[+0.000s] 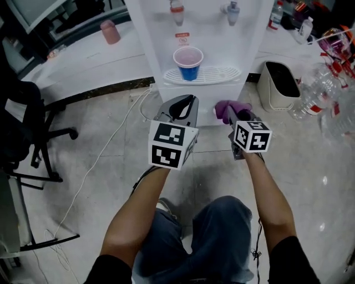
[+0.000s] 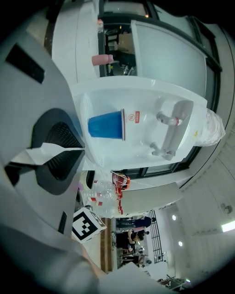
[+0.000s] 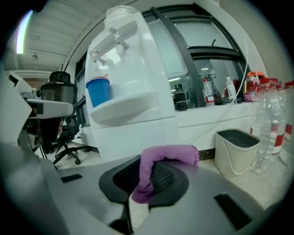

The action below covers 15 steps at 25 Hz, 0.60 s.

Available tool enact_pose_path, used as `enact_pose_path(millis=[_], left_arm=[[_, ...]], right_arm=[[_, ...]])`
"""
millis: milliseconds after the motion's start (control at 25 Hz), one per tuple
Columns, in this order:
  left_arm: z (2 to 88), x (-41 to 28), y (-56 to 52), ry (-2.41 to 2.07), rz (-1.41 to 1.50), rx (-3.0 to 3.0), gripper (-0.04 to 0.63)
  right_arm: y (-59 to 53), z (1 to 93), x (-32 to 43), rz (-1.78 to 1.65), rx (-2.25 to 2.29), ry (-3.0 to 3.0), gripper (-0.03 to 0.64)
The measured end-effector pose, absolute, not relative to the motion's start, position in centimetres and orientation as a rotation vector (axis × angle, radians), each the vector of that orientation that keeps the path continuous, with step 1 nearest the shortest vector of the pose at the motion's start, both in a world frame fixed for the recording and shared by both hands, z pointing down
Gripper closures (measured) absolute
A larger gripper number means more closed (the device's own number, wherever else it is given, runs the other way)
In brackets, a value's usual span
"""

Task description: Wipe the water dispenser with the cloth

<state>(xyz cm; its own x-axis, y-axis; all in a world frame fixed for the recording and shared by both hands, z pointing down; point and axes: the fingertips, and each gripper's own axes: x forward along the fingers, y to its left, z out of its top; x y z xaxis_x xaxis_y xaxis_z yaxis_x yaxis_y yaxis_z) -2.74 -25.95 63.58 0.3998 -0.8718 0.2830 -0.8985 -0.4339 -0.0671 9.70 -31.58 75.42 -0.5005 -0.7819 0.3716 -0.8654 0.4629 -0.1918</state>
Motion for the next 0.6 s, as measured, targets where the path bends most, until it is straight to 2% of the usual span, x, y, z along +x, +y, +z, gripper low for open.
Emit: enact_pose_path(millis=[320,600], left_arm=[[55.5,-7.0,-25.2,-1.645,0.433,2.429,0.560],[41.9,-8.6,-23.6,-1.617,0.459,2.400,0.559]], right_arm=[[-28.3,64.5,6.8,0.544,1.383,-2.468,0.571],[-25.9,48.7,4.5,0.541,1.365,-2.452,0.571]])
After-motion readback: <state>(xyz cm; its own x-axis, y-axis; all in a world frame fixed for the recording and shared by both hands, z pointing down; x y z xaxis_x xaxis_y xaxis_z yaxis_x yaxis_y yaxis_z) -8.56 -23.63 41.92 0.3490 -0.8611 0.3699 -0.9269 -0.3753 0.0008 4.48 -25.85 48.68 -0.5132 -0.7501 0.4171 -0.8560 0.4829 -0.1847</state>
